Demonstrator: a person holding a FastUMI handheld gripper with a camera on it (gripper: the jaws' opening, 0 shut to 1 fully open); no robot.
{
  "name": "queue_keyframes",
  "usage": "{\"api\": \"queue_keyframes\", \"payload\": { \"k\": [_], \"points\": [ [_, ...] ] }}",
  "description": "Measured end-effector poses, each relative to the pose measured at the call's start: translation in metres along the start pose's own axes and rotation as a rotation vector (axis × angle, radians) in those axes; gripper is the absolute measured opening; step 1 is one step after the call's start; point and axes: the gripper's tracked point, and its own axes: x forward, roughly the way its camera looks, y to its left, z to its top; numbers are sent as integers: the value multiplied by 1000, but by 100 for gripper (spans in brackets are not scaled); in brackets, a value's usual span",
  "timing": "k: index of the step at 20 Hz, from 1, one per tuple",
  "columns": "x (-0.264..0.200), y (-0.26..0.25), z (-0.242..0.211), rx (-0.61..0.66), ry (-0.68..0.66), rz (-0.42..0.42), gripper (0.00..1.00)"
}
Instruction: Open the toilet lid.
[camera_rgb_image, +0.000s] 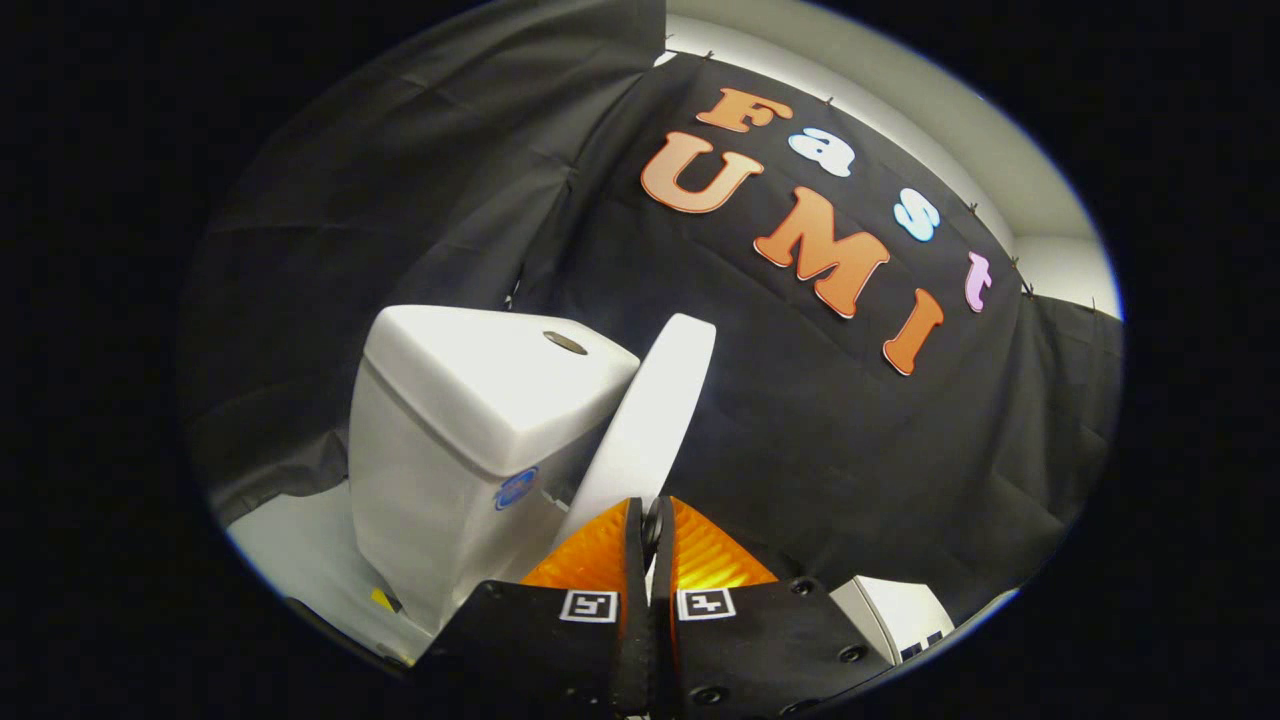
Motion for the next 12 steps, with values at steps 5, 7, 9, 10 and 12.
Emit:
{"api": "queue_keyframes", "payload": {
  "k": [5,7,9,10,12],
  "points": [
    [-1,13,7,-60,-4,-28,8],
    [0,12,5,-77,-5,-43,8],
    [2,12,3,-78,-5,-44,8],
    [1,12,4,-69,-4,-43,8],
    [2,12,4,-55,-2,-41,8]
  ]
}}
